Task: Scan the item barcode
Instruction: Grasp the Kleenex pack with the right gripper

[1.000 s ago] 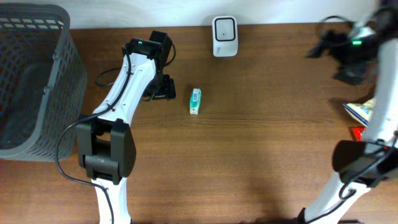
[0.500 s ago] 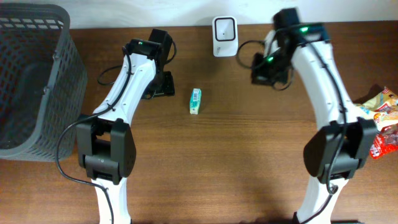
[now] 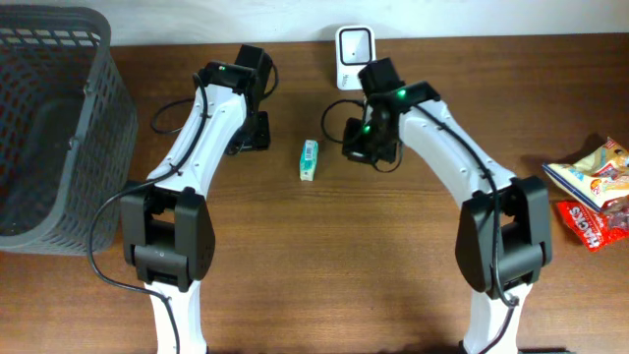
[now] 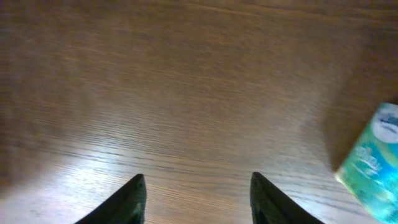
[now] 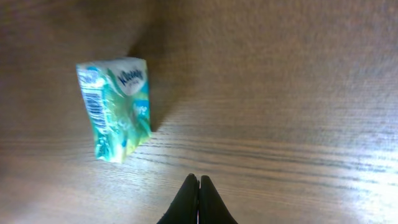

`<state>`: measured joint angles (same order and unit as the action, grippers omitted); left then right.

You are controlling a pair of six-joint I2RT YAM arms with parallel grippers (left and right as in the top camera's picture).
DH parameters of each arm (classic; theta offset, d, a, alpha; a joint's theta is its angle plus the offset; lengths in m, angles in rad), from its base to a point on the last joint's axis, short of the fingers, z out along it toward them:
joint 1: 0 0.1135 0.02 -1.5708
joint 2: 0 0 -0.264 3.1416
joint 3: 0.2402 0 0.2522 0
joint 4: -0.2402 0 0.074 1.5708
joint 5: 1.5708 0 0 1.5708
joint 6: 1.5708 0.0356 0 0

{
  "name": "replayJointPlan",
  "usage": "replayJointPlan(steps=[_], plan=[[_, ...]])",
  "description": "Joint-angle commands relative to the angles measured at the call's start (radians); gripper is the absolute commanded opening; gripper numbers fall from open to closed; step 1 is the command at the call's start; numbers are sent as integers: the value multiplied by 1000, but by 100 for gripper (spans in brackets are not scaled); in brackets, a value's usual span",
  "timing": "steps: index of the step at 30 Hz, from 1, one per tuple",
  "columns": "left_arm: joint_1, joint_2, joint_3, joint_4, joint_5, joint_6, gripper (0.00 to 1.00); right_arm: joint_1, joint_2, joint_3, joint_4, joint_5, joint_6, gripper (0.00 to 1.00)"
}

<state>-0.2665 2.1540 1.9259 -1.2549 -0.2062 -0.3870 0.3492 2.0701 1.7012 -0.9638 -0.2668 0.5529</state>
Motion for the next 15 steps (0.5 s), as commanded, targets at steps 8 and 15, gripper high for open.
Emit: replayJointPlan(steps=[8,15], plan=[[93,-24,-8,-48,-82,-20,76,-206,-1,-9,-93,196,19,4],[95,-24,-16,6,-82,-20,95,-334,-1,-9,-167,141,2,9]])
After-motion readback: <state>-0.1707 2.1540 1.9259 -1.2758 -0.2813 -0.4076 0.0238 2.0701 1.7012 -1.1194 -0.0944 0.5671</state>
